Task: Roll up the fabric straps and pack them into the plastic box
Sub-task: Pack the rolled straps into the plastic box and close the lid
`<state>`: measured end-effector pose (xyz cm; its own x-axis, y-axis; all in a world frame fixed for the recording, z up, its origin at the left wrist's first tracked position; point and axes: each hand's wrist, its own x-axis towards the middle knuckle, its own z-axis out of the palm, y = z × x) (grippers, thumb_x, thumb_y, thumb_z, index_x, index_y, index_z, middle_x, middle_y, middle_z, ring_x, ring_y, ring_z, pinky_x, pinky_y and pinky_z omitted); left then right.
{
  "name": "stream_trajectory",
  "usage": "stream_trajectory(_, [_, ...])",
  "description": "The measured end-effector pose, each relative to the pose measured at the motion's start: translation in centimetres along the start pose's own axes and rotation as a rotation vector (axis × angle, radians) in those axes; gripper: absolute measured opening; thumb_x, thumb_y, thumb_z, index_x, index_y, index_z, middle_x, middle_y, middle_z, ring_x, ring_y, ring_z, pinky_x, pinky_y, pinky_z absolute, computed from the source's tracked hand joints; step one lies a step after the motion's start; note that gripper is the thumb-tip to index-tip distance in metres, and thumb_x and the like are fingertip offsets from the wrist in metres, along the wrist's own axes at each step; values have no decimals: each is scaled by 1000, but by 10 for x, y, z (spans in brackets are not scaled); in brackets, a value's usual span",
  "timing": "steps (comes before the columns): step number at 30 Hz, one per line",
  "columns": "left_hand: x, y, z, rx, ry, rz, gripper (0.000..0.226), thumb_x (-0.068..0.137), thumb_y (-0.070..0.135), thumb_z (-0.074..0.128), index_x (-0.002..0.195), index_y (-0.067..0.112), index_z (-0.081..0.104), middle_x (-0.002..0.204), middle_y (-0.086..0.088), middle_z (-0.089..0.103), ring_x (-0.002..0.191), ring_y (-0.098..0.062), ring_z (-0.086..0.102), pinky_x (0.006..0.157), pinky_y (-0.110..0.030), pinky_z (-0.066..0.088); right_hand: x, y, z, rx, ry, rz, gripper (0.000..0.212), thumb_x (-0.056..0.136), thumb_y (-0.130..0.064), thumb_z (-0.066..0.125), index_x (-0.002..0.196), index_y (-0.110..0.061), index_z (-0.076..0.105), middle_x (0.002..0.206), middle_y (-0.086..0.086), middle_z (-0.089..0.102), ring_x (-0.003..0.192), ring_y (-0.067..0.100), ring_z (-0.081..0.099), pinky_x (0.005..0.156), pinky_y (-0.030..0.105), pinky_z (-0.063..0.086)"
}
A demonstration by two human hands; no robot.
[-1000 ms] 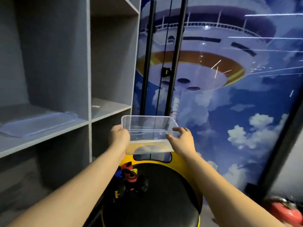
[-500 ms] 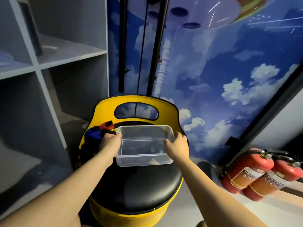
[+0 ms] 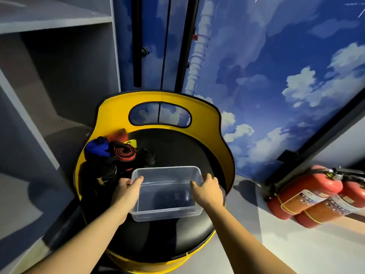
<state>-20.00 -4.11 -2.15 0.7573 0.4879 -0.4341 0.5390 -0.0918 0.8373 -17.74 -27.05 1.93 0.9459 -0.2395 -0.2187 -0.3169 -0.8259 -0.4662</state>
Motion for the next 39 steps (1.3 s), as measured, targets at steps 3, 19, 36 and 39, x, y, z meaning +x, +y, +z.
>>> stream_trajectory(3, [6,-1,2,-9,10,-2,32,91,52,62,91,21,50,90,-8,62,85,-27,61,86,-47,57,8,0,5,-11,-18,0,57,93,-50,55,139,-17,46,142,11,48,122,32,56,97,40,48])
stream_trajectory(19, [8,23,-36,51,113,189,30,90,31,69,117,19,62,118,1,63,100,-15,59,84,-29,44,0,-45,17,26,89,-367,53,90,-39,64,138,-18,52,138,6,50,126,25,49,103,37,44])
stream_trajectory(36, [26,0,-121,-1,211,140,34,91,28,67,124,25,60,127,2,60,109,-19,60,101,-40,49,-46,-165,114,70,-201,-672,52,91,-35,61,137,-14,51,133,8,56,123,28,52,101,38,44])
stream_trajectory(39, [36,-4,-124,-25,193,79,47,92,29,66,137,21,55,135,-1,59,114,-20,59,103,-38,47,-47,-175,130,26,-211,-685,55,91,-36,60,139,-11,48,133,11,56,124,31,51,102,41,43])
